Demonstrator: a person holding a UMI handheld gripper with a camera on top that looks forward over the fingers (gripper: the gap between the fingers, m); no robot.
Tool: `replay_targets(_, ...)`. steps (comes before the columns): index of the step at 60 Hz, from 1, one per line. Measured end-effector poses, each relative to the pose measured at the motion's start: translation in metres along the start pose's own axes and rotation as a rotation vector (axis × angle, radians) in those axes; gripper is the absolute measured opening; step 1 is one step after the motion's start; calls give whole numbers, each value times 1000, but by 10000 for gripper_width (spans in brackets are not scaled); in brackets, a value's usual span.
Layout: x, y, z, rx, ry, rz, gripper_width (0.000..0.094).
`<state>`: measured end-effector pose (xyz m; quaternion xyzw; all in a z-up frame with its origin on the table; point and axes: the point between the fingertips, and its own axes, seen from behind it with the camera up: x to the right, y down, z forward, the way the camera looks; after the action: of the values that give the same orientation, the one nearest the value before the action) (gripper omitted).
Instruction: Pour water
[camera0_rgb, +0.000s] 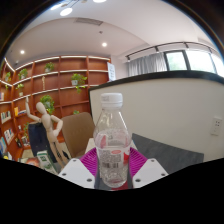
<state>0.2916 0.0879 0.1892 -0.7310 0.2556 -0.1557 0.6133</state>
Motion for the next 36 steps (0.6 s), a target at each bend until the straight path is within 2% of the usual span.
replay_targets(5, 17, 26, 21, -28, 41, -12, 408)
replay_targets(19, 20, 85, 52, -115, 40, -50, 409)
replay_targets(24, 22, 85, 50, -82, 37, -41, 432)
replay_targets(36, 22, 88, 50, -87, 29, -37, 572)
